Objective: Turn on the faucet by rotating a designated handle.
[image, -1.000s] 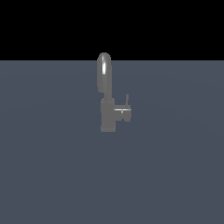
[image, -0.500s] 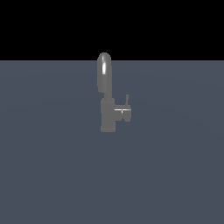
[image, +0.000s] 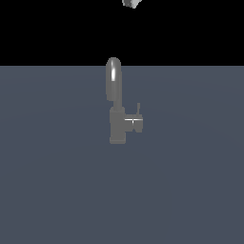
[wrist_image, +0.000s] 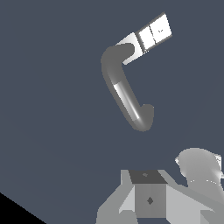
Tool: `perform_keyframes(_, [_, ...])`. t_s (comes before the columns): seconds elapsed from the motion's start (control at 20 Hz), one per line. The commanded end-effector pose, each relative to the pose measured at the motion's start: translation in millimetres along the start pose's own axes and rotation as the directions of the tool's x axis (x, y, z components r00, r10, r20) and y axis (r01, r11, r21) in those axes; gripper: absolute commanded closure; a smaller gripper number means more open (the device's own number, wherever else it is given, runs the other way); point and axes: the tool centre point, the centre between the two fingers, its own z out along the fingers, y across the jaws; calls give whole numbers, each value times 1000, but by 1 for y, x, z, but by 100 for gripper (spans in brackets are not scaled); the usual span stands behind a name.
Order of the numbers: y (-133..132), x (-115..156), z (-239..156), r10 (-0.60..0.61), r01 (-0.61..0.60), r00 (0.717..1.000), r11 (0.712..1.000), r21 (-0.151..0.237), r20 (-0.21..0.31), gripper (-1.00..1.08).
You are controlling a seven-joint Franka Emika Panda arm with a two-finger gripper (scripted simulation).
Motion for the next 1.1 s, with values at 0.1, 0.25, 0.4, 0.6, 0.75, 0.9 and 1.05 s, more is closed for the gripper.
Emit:
perform_keyframes(0.1, [1, 31, 4, 72, -77, 995, 994, 72, 73, 108])
perform_keyframes(0.25, [2, 52, 8, 117, -132, 985, 984, 118, 125, 108])
perform_keyframes(0.4, [5, 73, 13, 161, -191, 970, 968, 163, 182, 108])
perform_keyframes(0.6, [10, 102, 23, 215, -275, 940, 936, 218, 264, 108])
perform_keyframes(0.75, [15, 124, 32, 252, -343, 910, 904, 256, 330, 108])
perform_keyframes(0.9, [21, 147, 44, 286, -416, 871, 862, 289, 400, 108])
perform_keyframes(1.05, [28, 169, 58, 314, -493, 822, 810, 317, 475, 108])
